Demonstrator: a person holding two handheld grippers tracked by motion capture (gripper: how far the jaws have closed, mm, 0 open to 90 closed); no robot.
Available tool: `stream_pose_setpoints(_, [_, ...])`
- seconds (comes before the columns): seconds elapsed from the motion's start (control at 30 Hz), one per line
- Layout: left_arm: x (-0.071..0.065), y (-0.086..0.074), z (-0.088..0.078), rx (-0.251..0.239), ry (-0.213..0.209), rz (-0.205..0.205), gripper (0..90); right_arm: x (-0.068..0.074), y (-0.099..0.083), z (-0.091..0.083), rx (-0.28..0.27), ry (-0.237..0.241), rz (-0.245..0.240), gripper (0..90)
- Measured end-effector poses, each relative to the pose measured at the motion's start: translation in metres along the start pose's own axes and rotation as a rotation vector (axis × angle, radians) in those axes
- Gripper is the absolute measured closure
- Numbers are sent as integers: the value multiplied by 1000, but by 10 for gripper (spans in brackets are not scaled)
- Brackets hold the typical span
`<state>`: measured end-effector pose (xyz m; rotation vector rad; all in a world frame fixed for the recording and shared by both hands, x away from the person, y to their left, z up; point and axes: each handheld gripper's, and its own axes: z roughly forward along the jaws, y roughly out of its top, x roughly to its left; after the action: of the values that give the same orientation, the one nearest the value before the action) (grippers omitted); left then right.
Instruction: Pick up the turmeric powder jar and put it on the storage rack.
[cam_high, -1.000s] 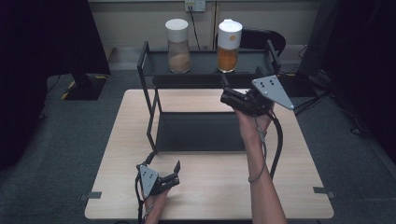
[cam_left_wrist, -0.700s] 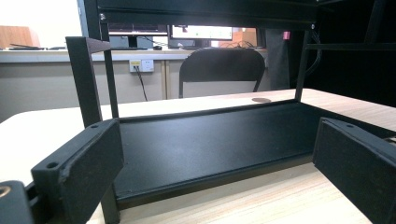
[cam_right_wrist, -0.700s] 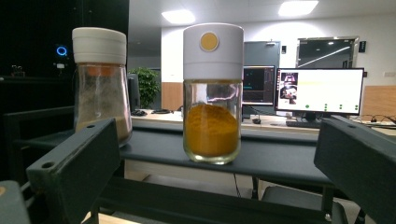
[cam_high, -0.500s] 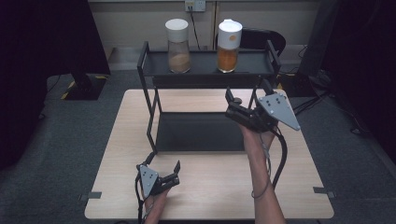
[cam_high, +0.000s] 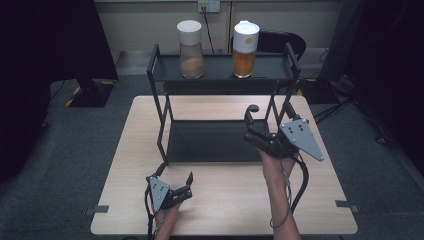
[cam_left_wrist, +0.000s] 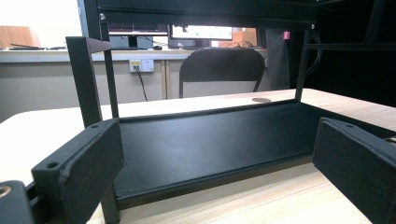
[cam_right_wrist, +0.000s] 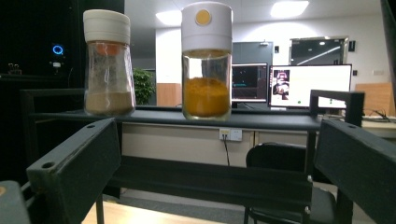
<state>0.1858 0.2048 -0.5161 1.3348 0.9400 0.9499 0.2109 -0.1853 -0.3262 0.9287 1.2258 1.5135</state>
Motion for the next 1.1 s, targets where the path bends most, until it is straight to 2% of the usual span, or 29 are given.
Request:
stream_pose_setpoints(0.27, [0,0,0,0,0,0,16,0,-12,-19,-11,-21,35,0])
stream_pose_setpoints(0.57, [0,0,0,0,0,0,16,0,-24,-35,-5,-32,32,0])
stream_pose_setpoints(1.1, [0,0,0,0,0,0,16,10,-55,-56,32,-51,15,0])
